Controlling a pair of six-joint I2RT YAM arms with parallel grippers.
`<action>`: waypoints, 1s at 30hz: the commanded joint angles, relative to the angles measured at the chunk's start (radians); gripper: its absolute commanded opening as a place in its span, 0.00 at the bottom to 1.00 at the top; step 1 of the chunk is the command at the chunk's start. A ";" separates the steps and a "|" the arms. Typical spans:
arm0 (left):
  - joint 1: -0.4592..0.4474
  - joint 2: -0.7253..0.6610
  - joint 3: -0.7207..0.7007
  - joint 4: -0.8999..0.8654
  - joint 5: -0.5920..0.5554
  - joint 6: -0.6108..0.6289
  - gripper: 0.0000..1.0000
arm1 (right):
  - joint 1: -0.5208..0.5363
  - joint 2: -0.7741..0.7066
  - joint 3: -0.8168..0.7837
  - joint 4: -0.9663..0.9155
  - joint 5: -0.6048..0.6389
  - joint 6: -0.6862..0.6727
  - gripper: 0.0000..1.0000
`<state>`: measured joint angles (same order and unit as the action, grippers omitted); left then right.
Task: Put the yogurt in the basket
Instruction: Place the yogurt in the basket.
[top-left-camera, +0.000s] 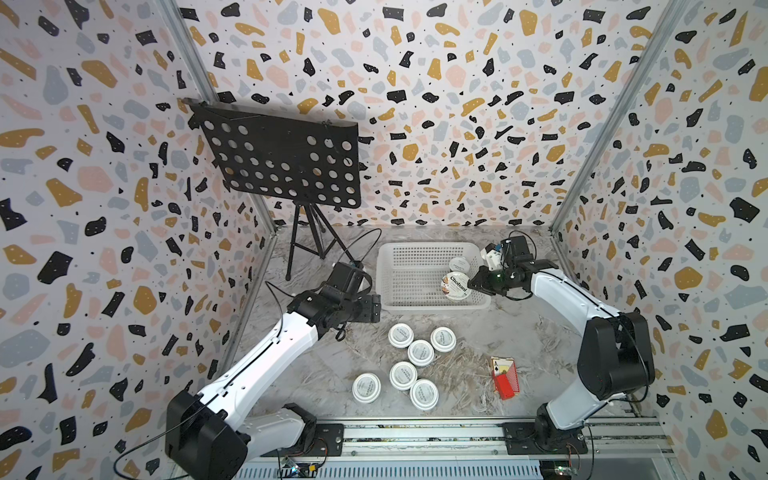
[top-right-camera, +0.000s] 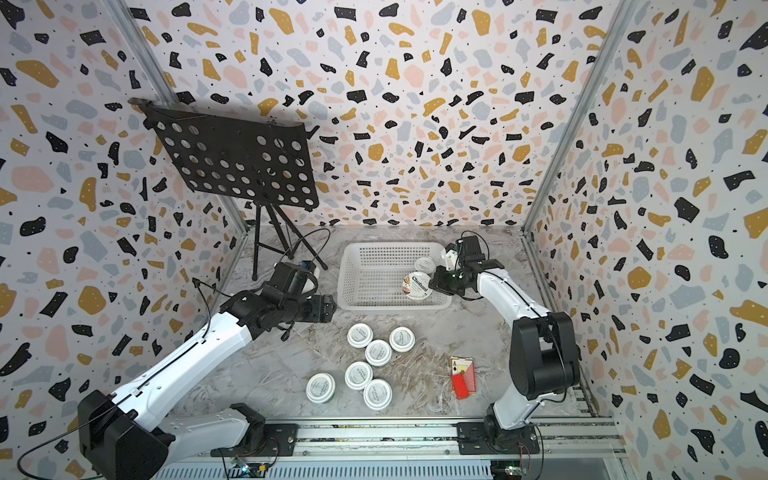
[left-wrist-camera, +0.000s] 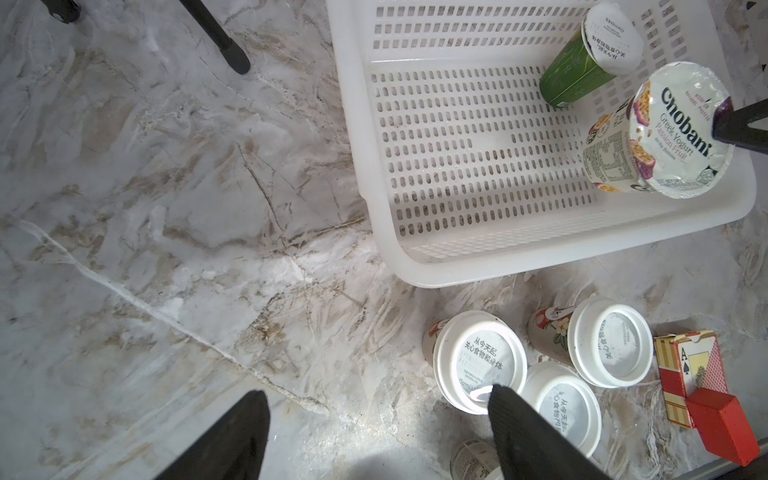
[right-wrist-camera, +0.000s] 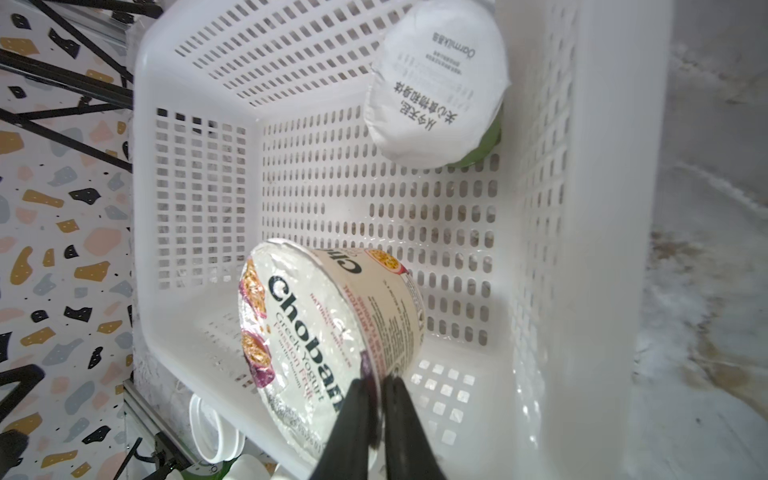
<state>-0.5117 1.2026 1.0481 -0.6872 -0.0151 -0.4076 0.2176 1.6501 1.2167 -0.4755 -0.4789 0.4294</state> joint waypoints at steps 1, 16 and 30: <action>-0.002 0.003 0.026 0.018 0.010 0.004 0.87 | -0.003 0.008 0.040 0.008 0.025 -0.032 0.13; -0.003 0.020 0.035 0.019 0.012 0.003 0.87 | -0.003 0.087 0.059 0.022 0.084 -0.062 0.20; -0.002 0.026 0.033 0.019 0.006 0.005 0.87 | 0.002 0.026 0.086 -0.032 0.174 -0.097 0.36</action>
<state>-0.5117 1.2285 1.0481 -0.6868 -0.0082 -0.4072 0.2180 1.7393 1.2671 -0.4644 -0.3420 0.3546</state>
